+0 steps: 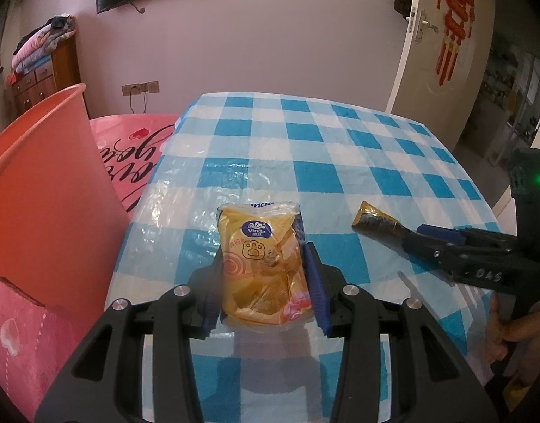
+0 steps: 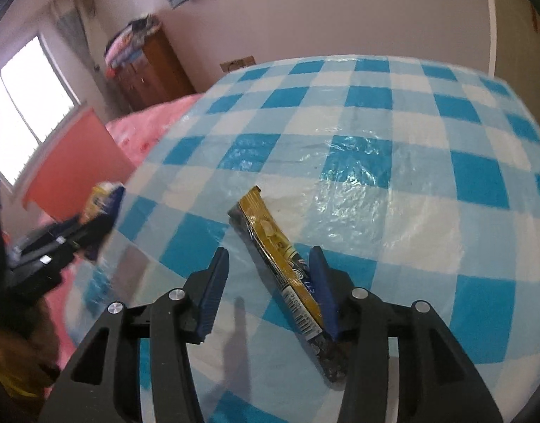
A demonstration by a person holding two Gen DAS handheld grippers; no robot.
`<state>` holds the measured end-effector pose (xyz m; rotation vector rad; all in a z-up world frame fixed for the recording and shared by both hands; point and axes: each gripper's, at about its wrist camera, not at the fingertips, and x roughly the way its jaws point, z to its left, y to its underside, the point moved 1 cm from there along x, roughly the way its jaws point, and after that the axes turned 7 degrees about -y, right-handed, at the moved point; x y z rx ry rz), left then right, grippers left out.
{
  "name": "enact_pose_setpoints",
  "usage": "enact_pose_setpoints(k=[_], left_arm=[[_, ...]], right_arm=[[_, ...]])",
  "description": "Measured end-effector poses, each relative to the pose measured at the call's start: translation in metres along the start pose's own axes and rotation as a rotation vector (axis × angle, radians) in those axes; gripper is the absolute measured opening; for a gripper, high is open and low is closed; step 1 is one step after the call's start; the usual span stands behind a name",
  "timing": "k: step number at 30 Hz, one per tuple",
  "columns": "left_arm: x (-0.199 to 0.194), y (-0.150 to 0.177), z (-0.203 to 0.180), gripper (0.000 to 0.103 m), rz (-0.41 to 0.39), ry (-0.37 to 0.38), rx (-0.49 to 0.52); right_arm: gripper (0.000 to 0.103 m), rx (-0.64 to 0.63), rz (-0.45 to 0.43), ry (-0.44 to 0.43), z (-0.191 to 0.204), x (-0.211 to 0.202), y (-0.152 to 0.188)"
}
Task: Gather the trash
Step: 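Hold the bread bag in the left tool while the right tool grasps the coffee stick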
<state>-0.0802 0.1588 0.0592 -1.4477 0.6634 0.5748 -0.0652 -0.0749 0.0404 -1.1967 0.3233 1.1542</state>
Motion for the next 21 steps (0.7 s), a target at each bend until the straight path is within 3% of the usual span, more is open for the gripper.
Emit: enact_pose_setpoints(k=[2,4,8,14,21], left_arm=[[-0.001,0.001,0.001,0.044,0.002,0.006,-0.003],[-0.001,0.002,0.001,0.044,0.001,0.011,-0.005],[-0.003,0.001,0.002,0.044,-0.007,0.028,-0.010],[-0.010,-0.001,0.007,0.044,-0.026,0.043,-0.024],[-0.021,-0.005,0.016,0.044,-0.056,0.059,-0.044]], right_arm=[[0.046,-0.046,0.012,0.055,0.006,0.003,0.001],[0.029,-0.070,0.018,0.091,0.007,0.006,0.002],[0.026,-0.079,0.027,0.102,0.007,0.006,0.003],[0.013,-0.108,0.051,0.116,0.021,0.008,0.004],[0.010,-0.117,0.024,0.096,0.041,0.002,0.000]])
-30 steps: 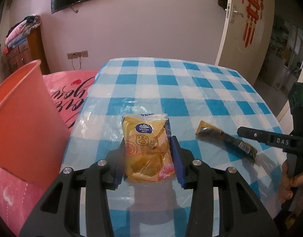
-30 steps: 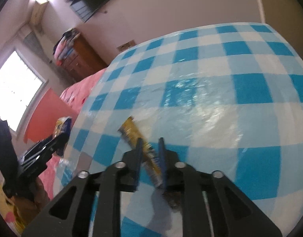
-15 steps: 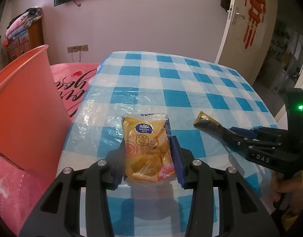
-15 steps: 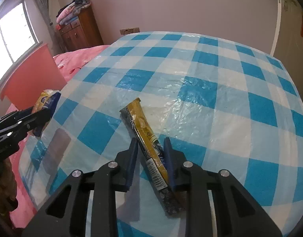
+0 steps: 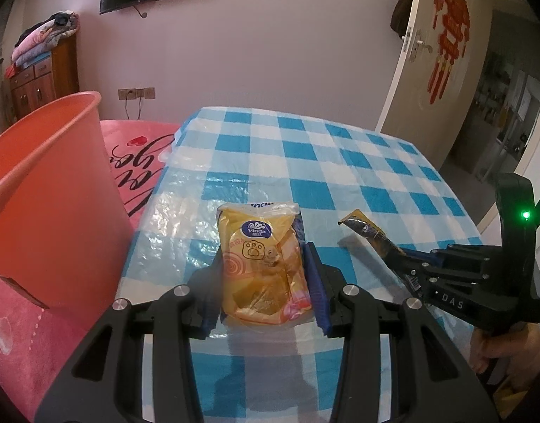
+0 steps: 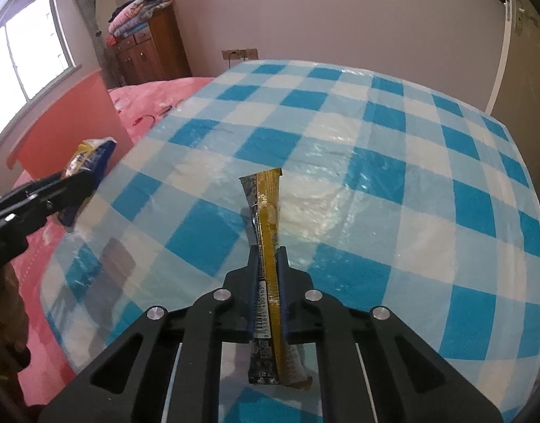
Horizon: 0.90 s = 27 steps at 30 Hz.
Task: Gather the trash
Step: 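Hold the bread bag in the left tool while the right tool grasps the coffee stick, then carry the bread bag and coffee stick over the orange bucket and open both tools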
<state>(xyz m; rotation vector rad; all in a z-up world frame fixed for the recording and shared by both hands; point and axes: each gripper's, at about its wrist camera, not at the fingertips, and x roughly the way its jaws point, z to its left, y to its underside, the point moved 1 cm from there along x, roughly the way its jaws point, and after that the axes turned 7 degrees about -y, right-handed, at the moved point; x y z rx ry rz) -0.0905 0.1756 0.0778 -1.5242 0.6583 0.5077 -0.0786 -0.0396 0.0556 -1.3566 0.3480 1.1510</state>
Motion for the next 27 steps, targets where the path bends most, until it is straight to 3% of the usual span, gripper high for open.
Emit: enact_pose_setpoints(k=[6,14,20,27], left_arm=[[-0.013,-0.009,0.007,0.044,-0.042,0.010,-0.014],[-0.042,-0.036,0.026,0.044,-0.133,-0.021,-0.033],[-0.066,-0.060,0.059,0.044,-0.199,-0.114,-0.063],[-0.080,-0.076,0.119,0.044,-0.232,-0.277,-0.131]], right_arm=[[0.010,0.023,-0.054,-0.053,0.015,-0.020,-0.021],[0.010,0.071,-0.112,-0.244,0.045,-0.037,-0.071],[0.010,0.035,-0.115,-0.365,0.090,-0.034,-0.113],[0.010,-0.015,-0.094,-0.492,0.150,-0.011,-0.162]])
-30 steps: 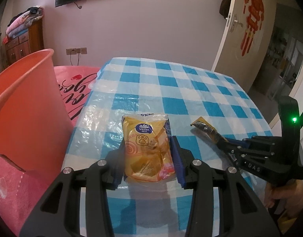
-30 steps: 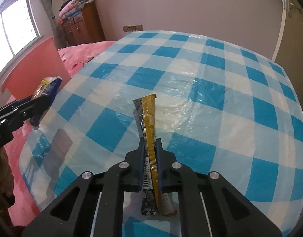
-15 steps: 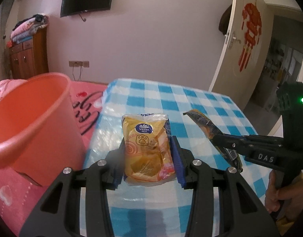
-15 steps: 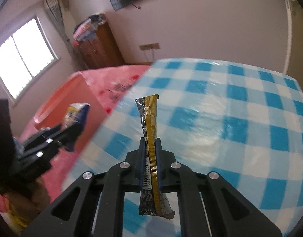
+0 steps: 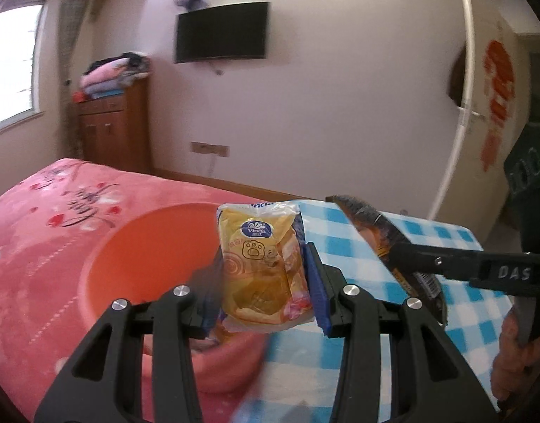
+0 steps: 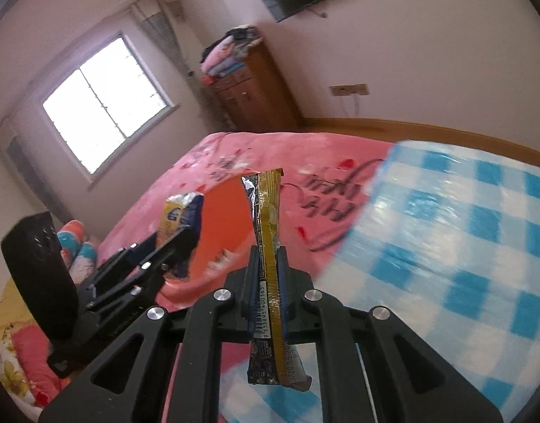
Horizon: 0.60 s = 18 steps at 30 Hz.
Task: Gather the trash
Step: 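Carry the bread bag and coffee stick over the orange bucket and open both tools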
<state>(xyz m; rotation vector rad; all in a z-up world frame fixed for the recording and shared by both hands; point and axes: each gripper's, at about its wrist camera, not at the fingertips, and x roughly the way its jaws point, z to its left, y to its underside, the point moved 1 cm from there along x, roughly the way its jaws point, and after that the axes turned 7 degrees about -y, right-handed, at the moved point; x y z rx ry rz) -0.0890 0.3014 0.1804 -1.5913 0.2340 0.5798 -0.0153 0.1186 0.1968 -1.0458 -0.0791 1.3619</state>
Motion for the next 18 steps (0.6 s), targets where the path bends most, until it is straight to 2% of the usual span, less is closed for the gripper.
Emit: enact_pose_setpoints(k=[3,8,12,18], left_arm=[[0.009,-0.003,0.022,0.044,0.012,-0.067,-0.013],[0.025,0.000,0.049,0.044,0.051,-0.131,-0.046],[0.039,0.004,0.057,0.044,0.082,-0.152,-0.055],[0.055,0.009,0.059,0.045,0.114,-0.166,-0.054]], right_arm=[[0.010,-0.005,0.022,-0.042,0.012,0.026,-0.014],[0.010,-0.003,0.055,-0.075,0.025,0.063,-0.027],[0.010,0.034,0.072,-0.097,0.023,0.084,-0.033],[0.010,0.045,0.098,-0.085,0.017,0.107,-0.038]])
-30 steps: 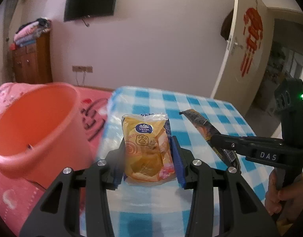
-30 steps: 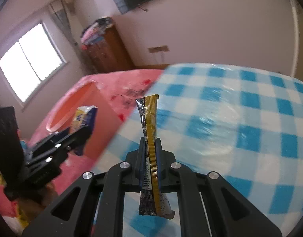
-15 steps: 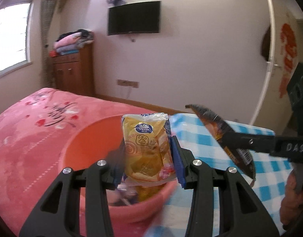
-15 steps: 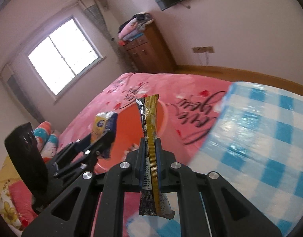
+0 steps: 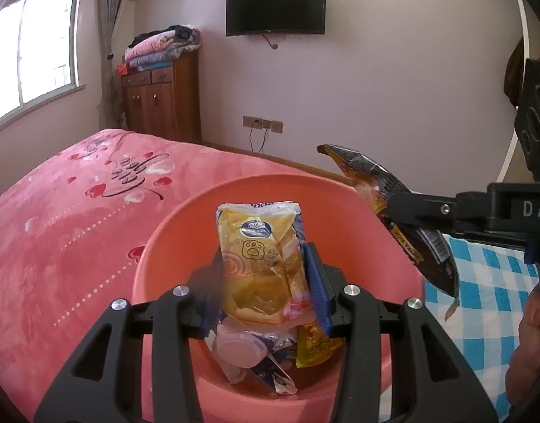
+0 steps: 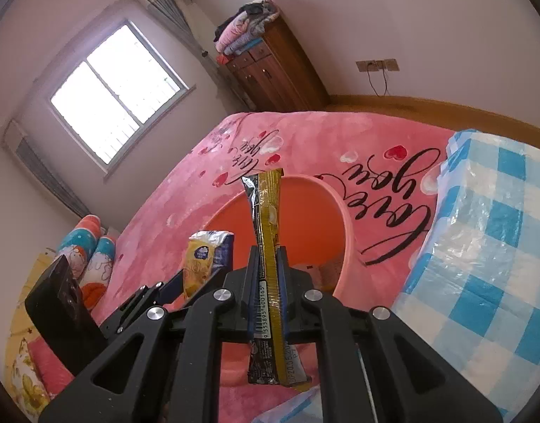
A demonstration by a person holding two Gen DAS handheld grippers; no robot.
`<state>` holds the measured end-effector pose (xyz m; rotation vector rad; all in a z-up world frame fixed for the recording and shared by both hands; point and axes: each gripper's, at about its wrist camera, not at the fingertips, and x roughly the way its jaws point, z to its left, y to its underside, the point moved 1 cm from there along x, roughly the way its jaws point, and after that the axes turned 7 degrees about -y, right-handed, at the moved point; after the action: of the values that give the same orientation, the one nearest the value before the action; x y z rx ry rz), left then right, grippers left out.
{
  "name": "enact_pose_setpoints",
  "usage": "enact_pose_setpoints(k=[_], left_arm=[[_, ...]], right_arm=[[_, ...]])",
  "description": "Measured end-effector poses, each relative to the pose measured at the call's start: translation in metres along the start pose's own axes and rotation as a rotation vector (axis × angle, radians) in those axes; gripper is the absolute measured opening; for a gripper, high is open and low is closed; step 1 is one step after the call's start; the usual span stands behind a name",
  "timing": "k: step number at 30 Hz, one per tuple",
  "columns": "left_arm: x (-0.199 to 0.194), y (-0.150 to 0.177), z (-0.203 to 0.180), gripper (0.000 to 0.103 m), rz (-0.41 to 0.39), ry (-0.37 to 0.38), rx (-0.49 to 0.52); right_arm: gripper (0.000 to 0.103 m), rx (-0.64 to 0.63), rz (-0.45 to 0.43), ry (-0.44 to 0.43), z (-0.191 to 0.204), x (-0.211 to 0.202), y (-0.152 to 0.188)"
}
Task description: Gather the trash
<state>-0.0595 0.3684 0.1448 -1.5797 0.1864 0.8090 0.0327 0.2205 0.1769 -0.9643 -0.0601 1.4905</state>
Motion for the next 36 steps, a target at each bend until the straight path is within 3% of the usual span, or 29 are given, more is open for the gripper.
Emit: enact_pose_setpoints(k=[4,8,10,11,13,22,36], left_arm=[[0.007,0.004,-0.005,0.046,0.017,-0.007,0.005],[0.012,0.007,-0.007,0.058,0.033,-0.009,0.011],[0.011,0.007,-0.008,0.072,0.028,-0.018,0.013],[0.010,0.008,-0.009,0.078,0.020,-0.027,0.018],[0.010,0.010,-0.012,0.078,0.018,-0.037,0.033],[0.001,0.015,-0.020,0.083,0.014,-0.030,0.042],[-0.034,0.019,-0.058,0.093,-0.040,-0.004,0.095]], right_arm=[[0.013,-0.010,0.009,0.010,-0.002,0.012,0.000],[0.018,-0.004,0.002,0.031,-0.007,0.012,0.003],[0.052,-0.007,-0.025,0.057,-0.009,0.004,0.005],[0.056,-0.004,-0.045,0.042,-0.010,-0.002,0.006],[0.067,-0.003,-0.074,0.056,-0.014,-0.013,0.009],[0.081,-0.046,-0.158,0.190,-0.023,-0.061,0.029],[0.082,-0.101,-0.207,0.393,-0.036,-0.112,0.073]])
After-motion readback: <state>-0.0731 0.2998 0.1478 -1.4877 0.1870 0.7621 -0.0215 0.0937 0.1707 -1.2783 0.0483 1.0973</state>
